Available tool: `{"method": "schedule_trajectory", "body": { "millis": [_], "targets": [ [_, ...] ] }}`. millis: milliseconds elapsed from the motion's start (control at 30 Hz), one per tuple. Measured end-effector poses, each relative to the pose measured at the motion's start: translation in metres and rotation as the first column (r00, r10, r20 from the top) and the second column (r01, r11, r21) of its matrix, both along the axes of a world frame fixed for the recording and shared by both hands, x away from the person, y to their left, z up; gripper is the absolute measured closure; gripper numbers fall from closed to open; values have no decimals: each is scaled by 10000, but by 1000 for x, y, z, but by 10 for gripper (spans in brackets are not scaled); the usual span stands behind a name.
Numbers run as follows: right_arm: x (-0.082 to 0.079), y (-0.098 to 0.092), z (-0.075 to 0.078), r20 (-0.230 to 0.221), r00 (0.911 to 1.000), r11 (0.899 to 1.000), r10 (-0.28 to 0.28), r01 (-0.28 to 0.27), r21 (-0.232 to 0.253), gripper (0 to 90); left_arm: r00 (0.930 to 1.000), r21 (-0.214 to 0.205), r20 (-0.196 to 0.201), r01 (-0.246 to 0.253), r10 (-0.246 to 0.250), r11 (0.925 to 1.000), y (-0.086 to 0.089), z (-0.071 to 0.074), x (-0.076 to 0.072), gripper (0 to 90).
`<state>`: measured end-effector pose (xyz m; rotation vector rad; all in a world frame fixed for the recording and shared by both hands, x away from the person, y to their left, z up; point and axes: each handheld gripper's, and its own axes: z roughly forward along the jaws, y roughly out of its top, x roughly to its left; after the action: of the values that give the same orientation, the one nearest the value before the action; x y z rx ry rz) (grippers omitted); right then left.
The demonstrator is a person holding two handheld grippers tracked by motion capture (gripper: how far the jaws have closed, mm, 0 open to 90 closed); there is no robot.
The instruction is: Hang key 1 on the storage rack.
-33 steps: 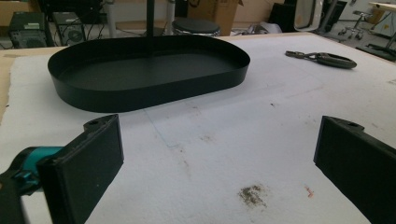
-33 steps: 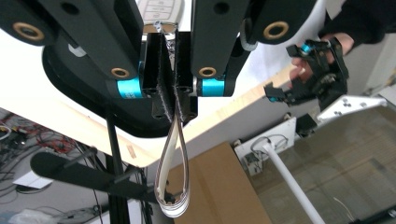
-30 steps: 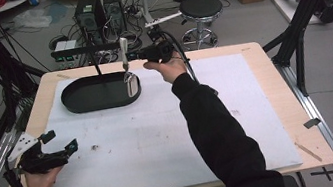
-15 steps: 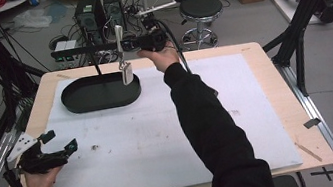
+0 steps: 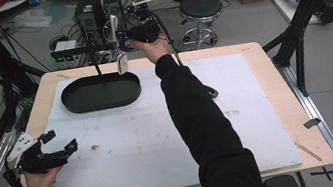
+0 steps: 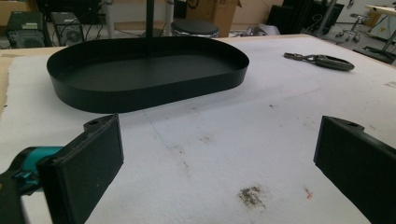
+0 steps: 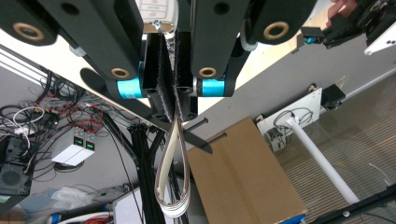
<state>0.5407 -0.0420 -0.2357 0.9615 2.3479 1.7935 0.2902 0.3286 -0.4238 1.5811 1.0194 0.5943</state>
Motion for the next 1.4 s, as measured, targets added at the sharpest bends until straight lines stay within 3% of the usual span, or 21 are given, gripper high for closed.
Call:
{"method": "schedule_trajectory", "body": {
  "millis": [333,533,1100,1400],
  "targets": [
    [21,4,-5,-124,9992,9986,-379,384,374,871,10000,-68,-17,-12,12,10000,0,0,1,19],
    [26,12,-3,22,9986,9986,-526,526,81,871,10000,-155,11,-67,67,9999,2,0,0,19],
    [38,-1,-12,-263,9942,9943,-1043,1048,181,870,10000,-79,-27,-62,61,9999,1,0,0,19],
    [42,-6,-25,-490,9917,9928,-1187,1193,97,868,10000,-77,-22,-23,23,10000,1,0,0,19]
  ]
}}
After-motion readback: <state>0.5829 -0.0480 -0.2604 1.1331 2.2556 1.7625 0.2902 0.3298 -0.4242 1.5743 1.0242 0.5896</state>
